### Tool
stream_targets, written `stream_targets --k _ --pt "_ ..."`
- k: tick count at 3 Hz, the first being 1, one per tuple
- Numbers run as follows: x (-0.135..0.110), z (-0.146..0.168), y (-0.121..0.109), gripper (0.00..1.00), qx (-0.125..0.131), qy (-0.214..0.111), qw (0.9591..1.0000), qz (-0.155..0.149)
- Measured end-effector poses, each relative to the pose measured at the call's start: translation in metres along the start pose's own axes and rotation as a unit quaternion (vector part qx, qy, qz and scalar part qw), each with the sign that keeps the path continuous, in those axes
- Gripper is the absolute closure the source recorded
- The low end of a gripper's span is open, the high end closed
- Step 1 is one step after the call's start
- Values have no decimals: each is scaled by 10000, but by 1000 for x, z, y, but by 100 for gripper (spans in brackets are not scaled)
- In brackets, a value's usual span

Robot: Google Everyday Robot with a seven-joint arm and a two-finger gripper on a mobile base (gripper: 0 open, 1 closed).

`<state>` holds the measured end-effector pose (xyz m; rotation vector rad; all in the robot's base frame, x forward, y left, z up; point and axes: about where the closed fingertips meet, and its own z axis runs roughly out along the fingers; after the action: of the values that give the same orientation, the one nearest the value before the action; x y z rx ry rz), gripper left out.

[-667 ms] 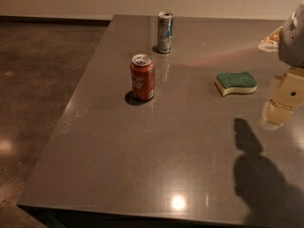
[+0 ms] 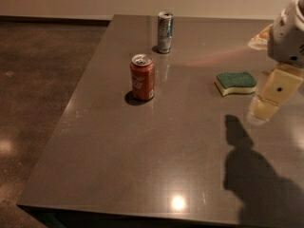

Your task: Knock coke can over

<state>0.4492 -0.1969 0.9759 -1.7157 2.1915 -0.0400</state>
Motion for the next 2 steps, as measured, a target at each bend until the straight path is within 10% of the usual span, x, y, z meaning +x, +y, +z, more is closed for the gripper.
stream_targets --k 2 --pt "-60 35 -10 0 -27 -528 9985 141"
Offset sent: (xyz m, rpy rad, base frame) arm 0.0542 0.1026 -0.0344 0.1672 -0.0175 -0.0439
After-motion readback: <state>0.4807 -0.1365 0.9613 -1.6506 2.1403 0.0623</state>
